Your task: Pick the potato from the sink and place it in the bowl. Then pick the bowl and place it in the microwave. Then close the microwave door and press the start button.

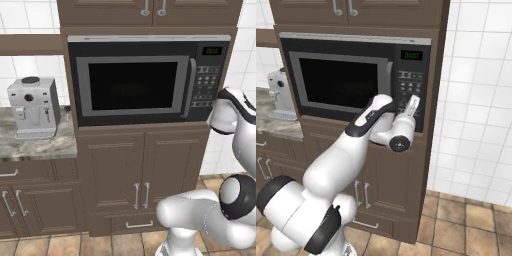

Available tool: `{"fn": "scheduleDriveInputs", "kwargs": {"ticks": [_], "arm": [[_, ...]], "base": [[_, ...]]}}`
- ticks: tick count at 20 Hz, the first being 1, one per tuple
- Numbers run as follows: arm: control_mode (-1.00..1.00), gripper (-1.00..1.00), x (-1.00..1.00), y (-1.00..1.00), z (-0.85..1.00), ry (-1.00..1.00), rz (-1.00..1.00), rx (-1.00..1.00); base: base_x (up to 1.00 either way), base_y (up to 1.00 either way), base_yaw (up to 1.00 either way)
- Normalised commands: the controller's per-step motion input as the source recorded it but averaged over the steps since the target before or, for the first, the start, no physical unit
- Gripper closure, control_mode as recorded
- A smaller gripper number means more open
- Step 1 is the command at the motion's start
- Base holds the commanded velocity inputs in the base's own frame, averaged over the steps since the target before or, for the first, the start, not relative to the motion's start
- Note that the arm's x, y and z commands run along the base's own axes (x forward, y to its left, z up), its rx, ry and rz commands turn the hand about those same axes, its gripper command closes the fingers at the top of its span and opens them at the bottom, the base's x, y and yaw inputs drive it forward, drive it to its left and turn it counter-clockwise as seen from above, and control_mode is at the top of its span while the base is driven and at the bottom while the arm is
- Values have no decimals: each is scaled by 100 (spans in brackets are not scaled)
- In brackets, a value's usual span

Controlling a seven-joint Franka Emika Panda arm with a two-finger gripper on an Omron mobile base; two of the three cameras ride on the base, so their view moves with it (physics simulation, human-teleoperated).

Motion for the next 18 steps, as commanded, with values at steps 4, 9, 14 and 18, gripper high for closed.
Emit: {"fn": "scheduleDriveInputs", "kwargs": {"ticks": [4,9,14,18], "arm": [[-100,100,15,0,-21,0,1,0],[-100,100,5,-3,-19,-1,2,0],[-100,100,21,-18,0,-1,0,2],[-100,100,23,-25,0,-1,0,3]], "base": [[0,0,0],[0,0,0],[0,0,0],[0,0,0]]}}
